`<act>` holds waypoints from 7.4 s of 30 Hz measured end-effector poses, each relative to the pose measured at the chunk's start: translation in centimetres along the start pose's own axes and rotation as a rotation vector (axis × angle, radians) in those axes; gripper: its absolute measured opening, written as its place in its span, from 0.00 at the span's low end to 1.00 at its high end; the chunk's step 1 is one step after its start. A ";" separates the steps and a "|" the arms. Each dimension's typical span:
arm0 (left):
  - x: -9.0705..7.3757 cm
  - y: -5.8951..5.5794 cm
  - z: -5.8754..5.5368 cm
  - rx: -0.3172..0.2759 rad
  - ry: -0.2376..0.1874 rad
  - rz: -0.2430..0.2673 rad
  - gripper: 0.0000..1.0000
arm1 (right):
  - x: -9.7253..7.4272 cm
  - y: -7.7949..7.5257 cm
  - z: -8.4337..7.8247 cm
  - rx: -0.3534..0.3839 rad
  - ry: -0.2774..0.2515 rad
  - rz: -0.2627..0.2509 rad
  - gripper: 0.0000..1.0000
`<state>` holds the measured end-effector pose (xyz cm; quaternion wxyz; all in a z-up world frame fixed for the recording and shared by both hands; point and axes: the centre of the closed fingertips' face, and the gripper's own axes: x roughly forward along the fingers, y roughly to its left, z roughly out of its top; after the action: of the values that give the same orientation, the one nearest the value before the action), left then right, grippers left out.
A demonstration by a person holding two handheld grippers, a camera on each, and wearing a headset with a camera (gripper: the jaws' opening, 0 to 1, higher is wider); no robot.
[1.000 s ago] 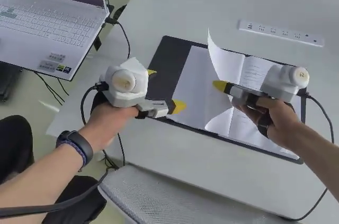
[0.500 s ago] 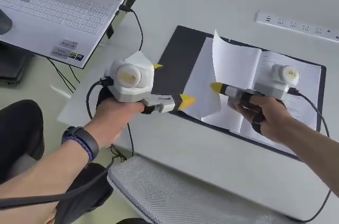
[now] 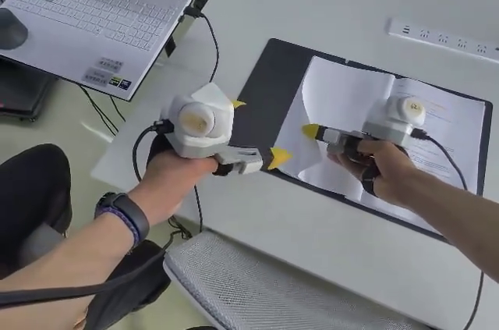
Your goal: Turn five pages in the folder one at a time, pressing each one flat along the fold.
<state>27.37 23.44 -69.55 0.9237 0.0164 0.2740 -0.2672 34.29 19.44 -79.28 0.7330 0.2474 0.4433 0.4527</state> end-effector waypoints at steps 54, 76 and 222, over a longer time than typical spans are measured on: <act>8.1 -2.9 -4.4 0.046 0.150 -0.129 0.57 | -12.7 1.0 4.9 -0.177 -0.198 -0.041 0.29; 9.1 -1.9 -7.9 0.107 0.211 -0.060 0.43 | -13.4 -1.2 3.5 -0.150 -0.170 -0.062 0.25; 9.3 -1.7 -7.6 0.026 0.204 -0.071 0.44 | -9.0 -6.5 1.0 0.055 -0.139 0.110 0.00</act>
<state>29.34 18.85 -80.60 0.8807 0.0458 0.3635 -0.3001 36.26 8.50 -79.92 0.7290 0.3224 0.3892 0.4617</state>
